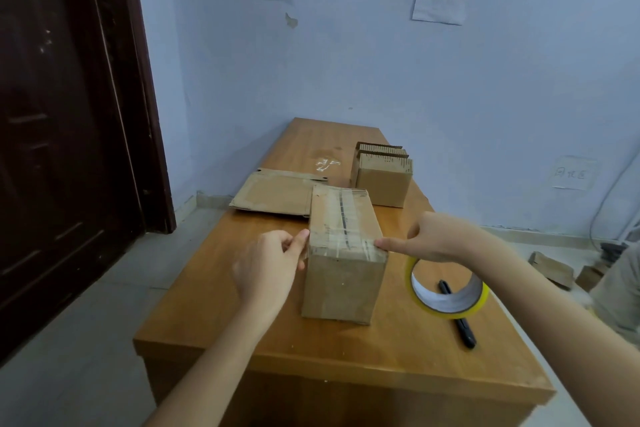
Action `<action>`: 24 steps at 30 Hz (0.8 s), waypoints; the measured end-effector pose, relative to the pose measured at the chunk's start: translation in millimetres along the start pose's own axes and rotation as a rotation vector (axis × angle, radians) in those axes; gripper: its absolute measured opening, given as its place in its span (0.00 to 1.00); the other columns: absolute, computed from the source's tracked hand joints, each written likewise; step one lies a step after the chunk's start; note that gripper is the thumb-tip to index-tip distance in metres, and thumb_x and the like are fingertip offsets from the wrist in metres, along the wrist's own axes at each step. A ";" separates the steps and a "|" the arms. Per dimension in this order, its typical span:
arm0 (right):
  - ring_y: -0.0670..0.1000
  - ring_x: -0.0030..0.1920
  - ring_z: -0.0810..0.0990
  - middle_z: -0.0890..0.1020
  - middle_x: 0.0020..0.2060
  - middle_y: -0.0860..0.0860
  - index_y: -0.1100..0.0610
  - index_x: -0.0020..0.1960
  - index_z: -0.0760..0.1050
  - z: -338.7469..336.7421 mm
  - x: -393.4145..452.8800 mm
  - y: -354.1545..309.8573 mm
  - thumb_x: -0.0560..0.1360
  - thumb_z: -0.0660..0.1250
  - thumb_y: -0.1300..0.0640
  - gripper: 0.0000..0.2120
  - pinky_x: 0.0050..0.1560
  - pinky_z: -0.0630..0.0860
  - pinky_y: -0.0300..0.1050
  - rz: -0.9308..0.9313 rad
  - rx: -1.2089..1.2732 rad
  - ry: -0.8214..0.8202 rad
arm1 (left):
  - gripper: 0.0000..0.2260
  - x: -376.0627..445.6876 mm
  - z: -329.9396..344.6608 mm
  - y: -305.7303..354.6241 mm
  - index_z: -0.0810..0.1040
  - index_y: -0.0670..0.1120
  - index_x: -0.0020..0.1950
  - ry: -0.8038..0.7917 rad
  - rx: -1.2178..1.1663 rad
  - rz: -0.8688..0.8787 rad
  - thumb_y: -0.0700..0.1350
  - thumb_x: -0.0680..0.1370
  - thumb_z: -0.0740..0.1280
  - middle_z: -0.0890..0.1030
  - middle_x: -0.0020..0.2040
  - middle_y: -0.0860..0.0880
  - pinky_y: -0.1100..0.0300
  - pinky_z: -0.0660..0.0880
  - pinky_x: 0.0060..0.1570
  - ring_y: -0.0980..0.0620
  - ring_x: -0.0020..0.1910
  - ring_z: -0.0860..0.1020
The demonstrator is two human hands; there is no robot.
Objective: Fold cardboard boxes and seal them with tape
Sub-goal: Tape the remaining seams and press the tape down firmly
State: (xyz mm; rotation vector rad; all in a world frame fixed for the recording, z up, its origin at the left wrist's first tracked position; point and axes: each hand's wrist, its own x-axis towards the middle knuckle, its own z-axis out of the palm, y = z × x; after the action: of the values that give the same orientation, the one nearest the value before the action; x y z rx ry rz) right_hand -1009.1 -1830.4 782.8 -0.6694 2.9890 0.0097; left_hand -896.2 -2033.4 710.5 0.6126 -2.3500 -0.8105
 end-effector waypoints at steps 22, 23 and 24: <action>0.51 0.33 0.74 0.80 0.32 0.50 0.55 0.28 0.72 7.8 -1.2 -5.6 0.67 0.53 0.23 0.35 0.37 0.71 0.44 0.010 0.091 0.004 | 0.21 -14.7 16.9 -17.1 0.66 0.50 0.73 -0.074 -0.091 -0.154 0.55 0.81 0.55 0.72 0.69 0.46 0.52 0.72 0.59 0.47 0.65 0.72; 0.52 0.33 0.75 0.81 0.34 0.50 0.55 0.27 0.72 9.4 -1.0 -6.8 0.67 0.53 0.23 0.35 0.38 0.72 0.45 0.009 0.100 0.005 | 0.21 -14.5 13.7 -15.4 0.64 0.50 0.74 -0.056 -0.231 -0.113 0.55 0.82 0.54 0.69 0.72 0.47 0.52 0.67 0.65 0.48 0.69 0.68; 0.52 0.35 0.78 0.82 0.35 0.51 0.54 0.28 0.73 11.1 0.0 -8.4 0.67 0.53 0.23 0.35 0.40 0.74 0.46 0.010 0.110 0.003 | 0.23 -15.8 9.7 -9.9 0.61 0.50 0.75 -0.065 -0.394 -0.077 0.56 0.82 0.52 0.65 0.74 0.49 0.54 0.62 0.68 0.50 0.72 0.64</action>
State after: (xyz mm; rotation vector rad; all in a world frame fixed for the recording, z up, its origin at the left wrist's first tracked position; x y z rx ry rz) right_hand -1004.6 -1837.8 771.9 -0.6431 2.9691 -0.1547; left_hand -888.6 -2027.4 691.8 0.5141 -2.1452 -1.3040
